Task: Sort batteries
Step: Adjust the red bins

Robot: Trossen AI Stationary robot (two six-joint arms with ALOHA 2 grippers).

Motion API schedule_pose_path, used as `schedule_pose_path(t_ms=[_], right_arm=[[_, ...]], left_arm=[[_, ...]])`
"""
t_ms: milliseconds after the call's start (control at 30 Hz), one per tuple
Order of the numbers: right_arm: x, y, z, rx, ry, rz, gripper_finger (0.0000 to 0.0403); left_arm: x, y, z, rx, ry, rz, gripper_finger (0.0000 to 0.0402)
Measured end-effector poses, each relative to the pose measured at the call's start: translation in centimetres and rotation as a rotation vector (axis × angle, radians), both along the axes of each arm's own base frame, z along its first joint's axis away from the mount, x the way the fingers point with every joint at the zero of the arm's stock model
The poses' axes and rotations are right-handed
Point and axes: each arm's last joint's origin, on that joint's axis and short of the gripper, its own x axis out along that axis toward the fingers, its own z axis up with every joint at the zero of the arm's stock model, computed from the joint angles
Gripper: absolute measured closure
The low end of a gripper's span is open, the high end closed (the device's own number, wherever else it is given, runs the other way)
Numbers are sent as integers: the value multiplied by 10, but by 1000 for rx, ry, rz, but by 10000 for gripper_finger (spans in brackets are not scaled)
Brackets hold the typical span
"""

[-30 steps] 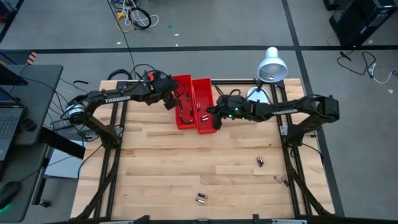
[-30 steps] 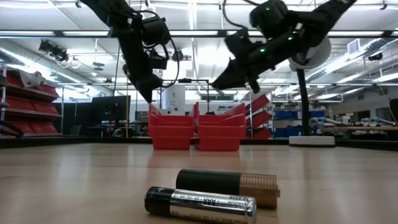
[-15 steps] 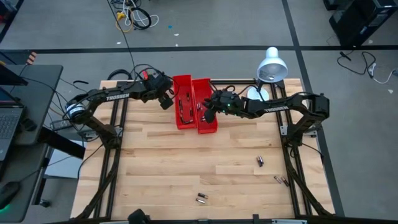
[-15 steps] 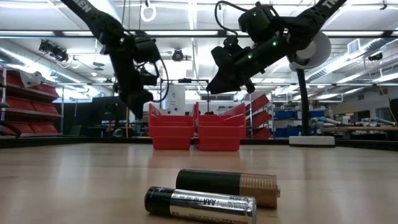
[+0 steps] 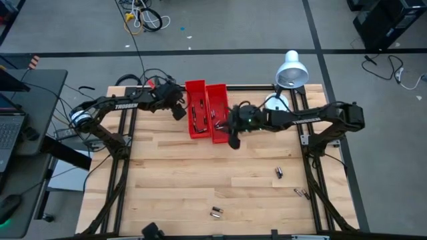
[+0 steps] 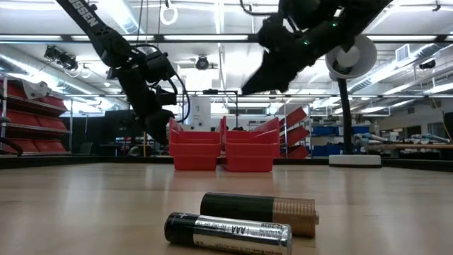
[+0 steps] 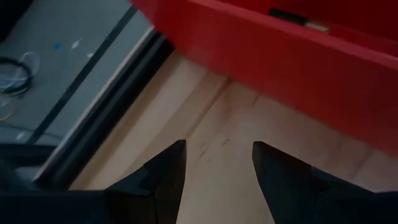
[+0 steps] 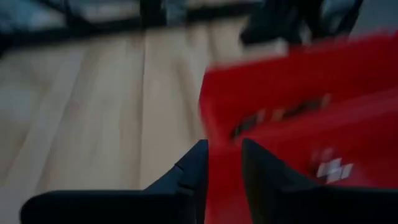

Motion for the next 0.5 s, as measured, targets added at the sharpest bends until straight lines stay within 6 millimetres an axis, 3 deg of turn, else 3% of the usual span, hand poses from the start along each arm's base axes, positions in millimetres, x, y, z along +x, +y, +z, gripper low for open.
schedule_pose_path(t_ms=[233,500], right_arm=[[0,36,-43,66,286,55,355],[14,59,-79,23,345,121,396]], left_arm=[[1,1,-3,-3,-40,-11,200],[12,9,-16,3,-84,-39,200]])
